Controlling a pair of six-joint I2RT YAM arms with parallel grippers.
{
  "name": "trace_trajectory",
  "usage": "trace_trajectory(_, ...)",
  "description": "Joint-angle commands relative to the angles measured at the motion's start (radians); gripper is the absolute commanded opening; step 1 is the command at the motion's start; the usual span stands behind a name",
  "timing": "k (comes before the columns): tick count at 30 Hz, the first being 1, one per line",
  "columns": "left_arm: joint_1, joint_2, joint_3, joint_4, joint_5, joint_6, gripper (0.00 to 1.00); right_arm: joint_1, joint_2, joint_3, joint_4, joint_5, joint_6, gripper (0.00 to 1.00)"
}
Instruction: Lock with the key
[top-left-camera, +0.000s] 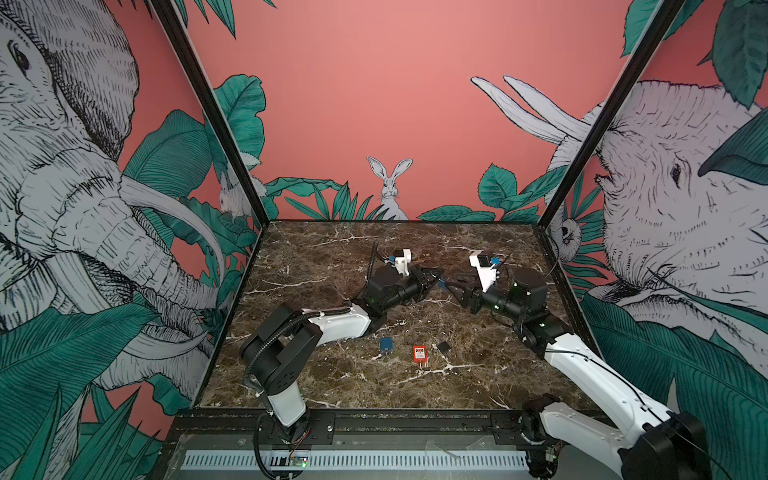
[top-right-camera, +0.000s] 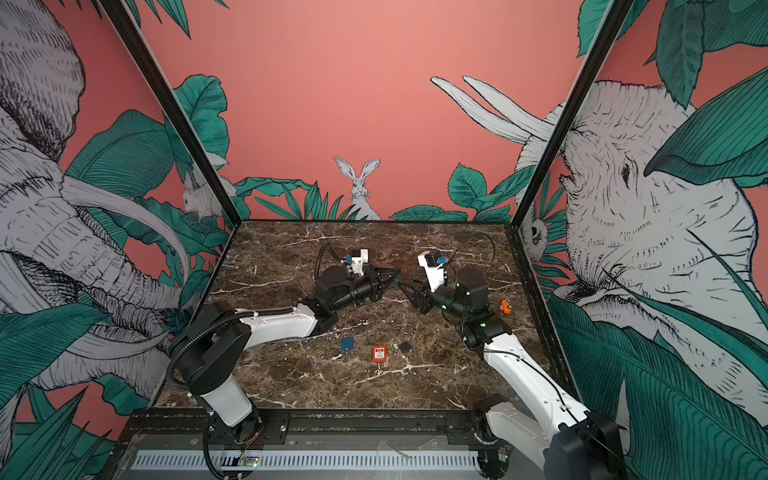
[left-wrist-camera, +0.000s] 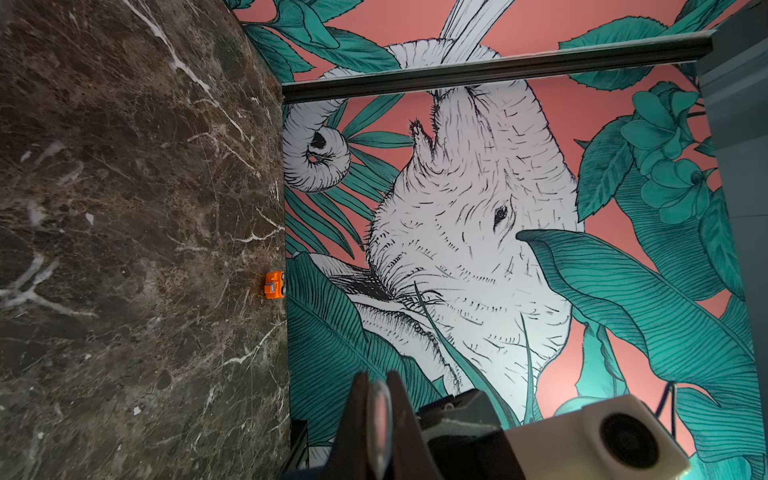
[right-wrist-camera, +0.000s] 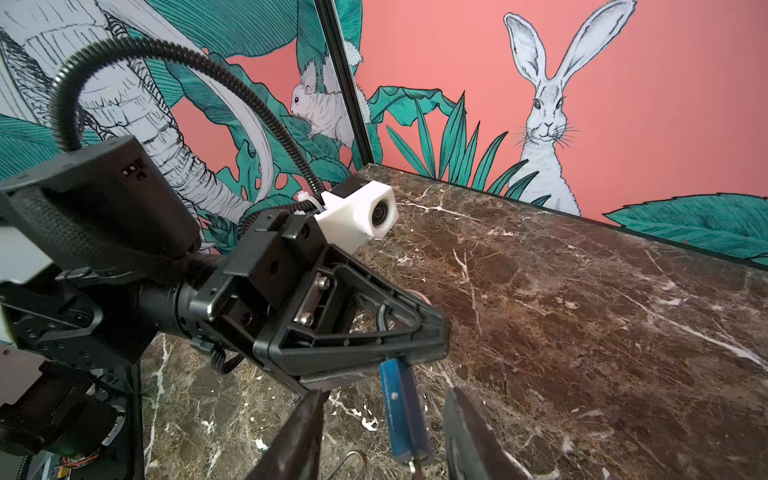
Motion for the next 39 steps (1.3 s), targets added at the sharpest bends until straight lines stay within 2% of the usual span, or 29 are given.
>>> trace_trajectory(1,-0.008,-0.032,0.043,0.053,0.009,-0.015,0.00,0.002,0.021,-0.010,0.010,-0.031,0.020,0.43)
trace_trajectory(7,-0.009,-0.041,0.051,0.047,0.016,-0.003,0.00,0.004,0.034,-0.018,0.007,-0.001,0.014,0.42)
trace_trajectory(14,-0.010,-0.045,0.050,0.044,0.021,0.004,0.00,0.004,0.050,-0.008,0.007,-0.002,0.025,0.30)
trace_trajectory(19,-0.010,-0.044,0.048,0.061,0.026,-0.001,0.00,0.004,0.068,-0.007,0.025,-0.011,0.039,0.27)
trace_trajectory(24,-0.011,-0.043,0.048,0.060,0.035,0.003,0.00,0.003,0.060,-0.019,0.057,-0.002,0.065,0.16)
trace_trajectory(27,-0.011,-0.043,0.041,0.055,0.040,0.007,0.00,0.002,0.050,-0.024,0.071,-0.005,0.084,0.01)
trace_trajectory(31,-0.009,-0.043,0.020,0.061,0.037,0.028,0.00,0.002,0.021,-0.040,0.084,-0.003,0.108,0.00)
trace_trajectory(34,0.014,-0.059,0.020,0.043,0.063,0.106,0.90,0.001,-0.008,-0.021,0.019,0.005,0.139,0.00)
trace_trajectory(35,0.028,-0.074,0.024,0.010,0.082,0.146,0.97,0.001,-0.013,0.003,-0.046,0.010,0.152,0.00)
trace_trajectory(39,0.094,-0.150,-0.004,-0.111,0.107,0.316,0.98,-0.004,-0.015,0.096,-0.291,-0.040,0.187,0.00)
